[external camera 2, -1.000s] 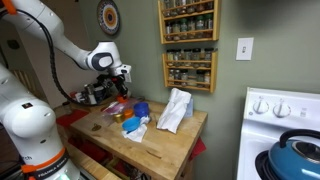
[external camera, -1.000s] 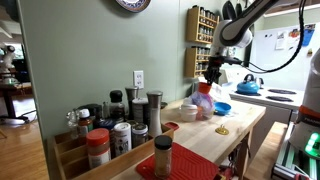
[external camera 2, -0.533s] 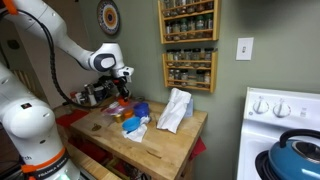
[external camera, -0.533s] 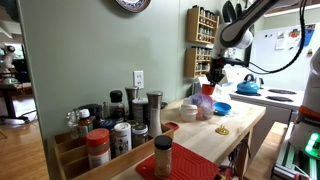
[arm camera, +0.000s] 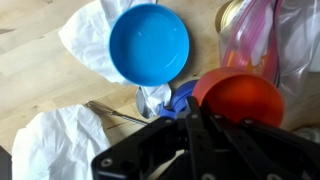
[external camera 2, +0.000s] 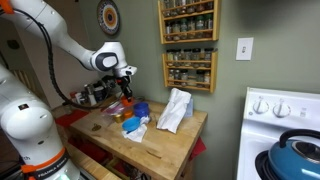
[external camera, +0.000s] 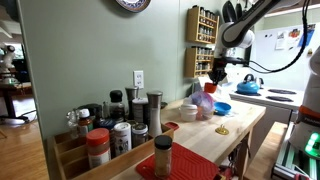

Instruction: Place the cup in the zip lock bag

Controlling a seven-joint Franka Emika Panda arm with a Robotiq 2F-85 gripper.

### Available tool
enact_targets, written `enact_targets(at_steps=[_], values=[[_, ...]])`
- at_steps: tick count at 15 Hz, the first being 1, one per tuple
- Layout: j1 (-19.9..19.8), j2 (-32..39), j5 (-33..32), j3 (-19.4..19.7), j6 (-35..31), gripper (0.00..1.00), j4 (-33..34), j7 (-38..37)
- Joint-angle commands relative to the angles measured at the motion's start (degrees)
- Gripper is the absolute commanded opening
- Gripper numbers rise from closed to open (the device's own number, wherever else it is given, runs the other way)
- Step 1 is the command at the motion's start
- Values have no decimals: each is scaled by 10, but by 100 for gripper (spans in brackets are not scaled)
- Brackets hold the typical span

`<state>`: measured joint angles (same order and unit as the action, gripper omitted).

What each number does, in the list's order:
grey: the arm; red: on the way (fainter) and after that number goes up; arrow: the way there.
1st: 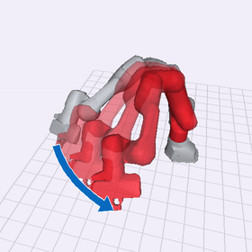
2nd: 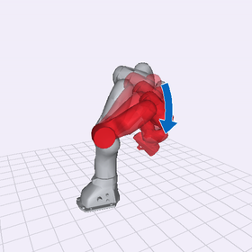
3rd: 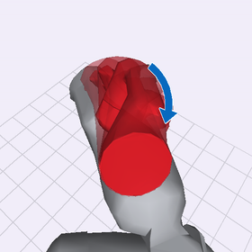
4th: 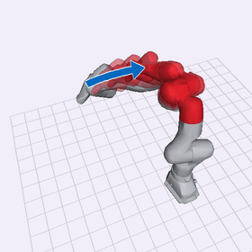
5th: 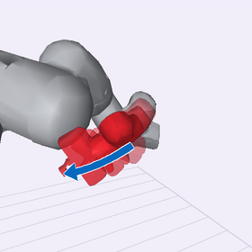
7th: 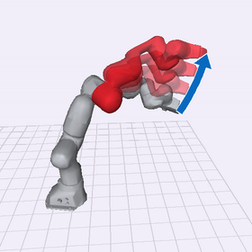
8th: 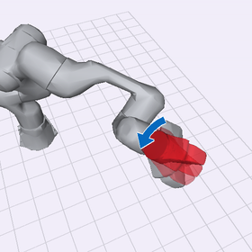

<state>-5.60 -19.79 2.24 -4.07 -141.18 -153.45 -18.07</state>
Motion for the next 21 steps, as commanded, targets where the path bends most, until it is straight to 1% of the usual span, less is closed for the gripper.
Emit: enact_targets(at_steps=[1, 4, 11, 15, 21], values=[[-9, -14, -40, -11, 24, 1, -5, -36], [2, -16, -56, -27, 40, 1, -5, -51], [23, -11, -94, -84, 81, 1, 11, -113], [41, 6, -84, -99, 65, 1, 21, -131], [37, 48, -98, -116, 25, 1, 52, -210]])
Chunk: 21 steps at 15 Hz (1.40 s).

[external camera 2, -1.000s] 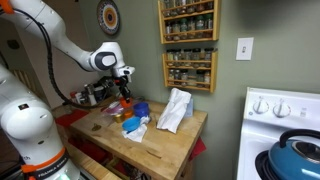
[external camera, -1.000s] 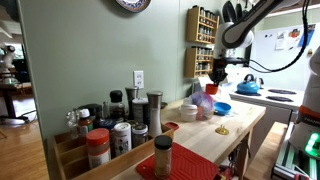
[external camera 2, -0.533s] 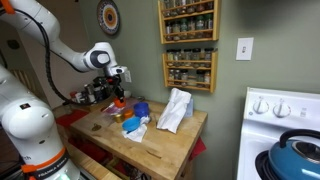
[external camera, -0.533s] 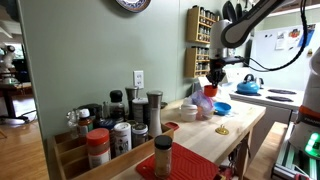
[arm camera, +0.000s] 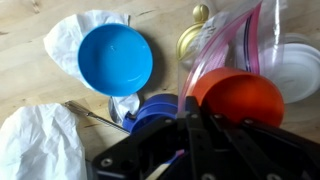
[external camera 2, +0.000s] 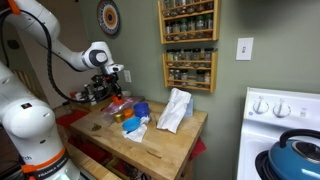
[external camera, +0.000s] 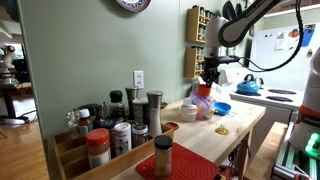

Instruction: Place the cup in the zip lock bag

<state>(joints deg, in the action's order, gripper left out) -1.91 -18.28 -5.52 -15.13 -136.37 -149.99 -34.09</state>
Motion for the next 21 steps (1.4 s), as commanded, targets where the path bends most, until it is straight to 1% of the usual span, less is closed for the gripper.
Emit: enact_targets(at_steps=[1, 5, 8, 12, 17, 21], values=[[-2, 43, -28, -7, -32, 1, 21, -65], [0, 81, -59, 0, -55, 1, 35, -119], [-1, 99, -96, 8, -46, 1, 42, -159], [9, 114, -121, 21, -38, 1, 45, -187], [35, 135, -104, 24, -36, 1, 48, -167], [54, 143, -76, 30, -58, 1, 51, -148]])
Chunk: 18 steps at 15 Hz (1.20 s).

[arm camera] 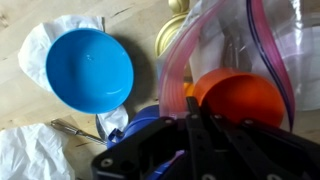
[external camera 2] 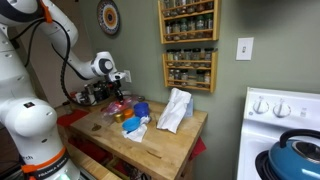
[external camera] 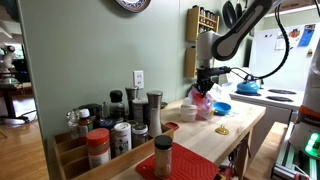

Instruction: Place the cup in the zip lock bag

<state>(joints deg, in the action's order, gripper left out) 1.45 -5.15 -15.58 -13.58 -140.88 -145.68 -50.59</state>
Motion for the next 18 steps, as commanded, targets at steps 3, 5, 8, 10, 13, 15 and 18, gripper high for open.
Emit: enact_targets(at_steps=[3, 5, 8, 10, 13, 15, 18], values=[[31, 21, 69, 21, -53, 1, 7, 43], [35, 31, 100, 25, -73, 1, 7, 64], [37, 49, 146, 32, -92, 1, 6, 99], [38, 54, 175, 36, -93, 1, 6, 123], [40, 56, 209, 39, -77, 30, 8, 159], [40, 52, 223, 40, -73, 43, 8, 174], [42, 43, 234, 41, -69, 67, 7, 189]])
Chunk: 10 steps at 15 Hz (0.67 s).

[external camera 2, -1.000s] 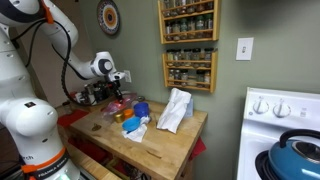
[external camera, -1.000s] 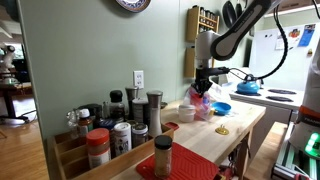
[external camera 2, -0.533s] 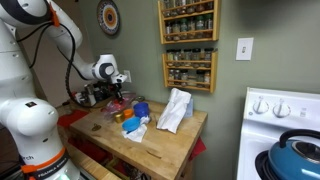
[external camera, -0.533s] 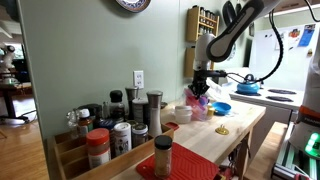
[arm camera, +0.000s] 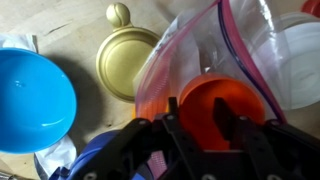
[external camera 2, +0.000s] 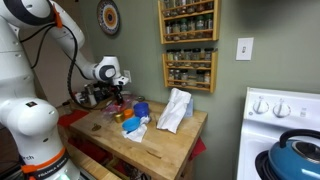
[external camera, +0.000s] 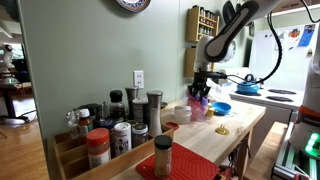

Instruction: Place the cup in the zip lock bag

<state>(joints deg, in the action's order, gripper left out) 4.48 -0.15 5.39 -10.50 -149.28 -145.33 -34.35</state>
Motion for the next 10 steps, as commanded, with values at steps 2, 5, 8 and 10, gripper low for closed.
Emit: enact_targets(at_steps=[2, 5, 8, 10], values=[[14, -12, 29, 10, 18, 80, 3, 33], [15, -30, 23, 10, 22, 100, 0, 38], [12, -54, 22, 13, 26, 100, -2, 49], [10, -68, 41, 19, 29, 100, -1, 73]])
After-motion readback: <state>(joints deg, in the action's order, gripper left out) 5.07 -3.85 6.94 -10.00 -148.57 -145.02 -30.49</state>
